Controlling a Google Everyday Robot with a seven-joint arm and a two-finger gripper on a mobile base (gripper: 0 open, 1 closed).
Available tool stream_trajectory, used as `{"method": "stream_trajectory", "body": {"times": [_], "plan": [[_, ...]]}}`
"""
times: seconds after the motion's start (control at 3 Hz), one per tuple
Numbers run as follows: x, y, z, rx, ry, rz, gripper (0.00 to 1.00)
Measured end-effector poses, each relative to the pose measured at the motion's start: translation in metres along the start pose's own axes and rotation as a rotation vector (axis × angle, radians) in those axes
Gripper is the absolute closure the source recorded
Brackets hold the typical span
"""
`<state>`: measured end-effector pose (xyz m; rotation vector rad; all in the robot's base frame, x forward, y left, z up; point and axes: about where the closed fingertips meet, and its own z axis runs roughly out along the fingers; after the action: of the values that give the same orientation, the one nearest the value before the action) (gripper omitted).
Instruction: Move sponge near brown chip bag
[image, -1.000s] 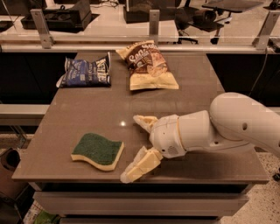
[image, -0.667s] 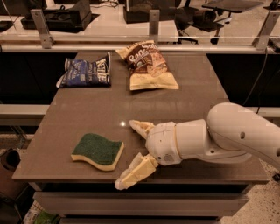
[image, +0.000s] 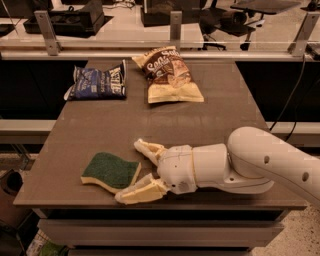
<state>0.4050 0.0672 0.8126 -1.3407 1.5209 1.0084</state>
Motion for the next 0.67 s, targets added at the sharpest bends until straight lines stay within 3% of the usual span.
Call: {"method": "stream_trajectory", "body": {"times": [0.67], "plan": [[-0.0018,0.0016,0.0042,-0.011,-0.014,0.008,0.88]]}}
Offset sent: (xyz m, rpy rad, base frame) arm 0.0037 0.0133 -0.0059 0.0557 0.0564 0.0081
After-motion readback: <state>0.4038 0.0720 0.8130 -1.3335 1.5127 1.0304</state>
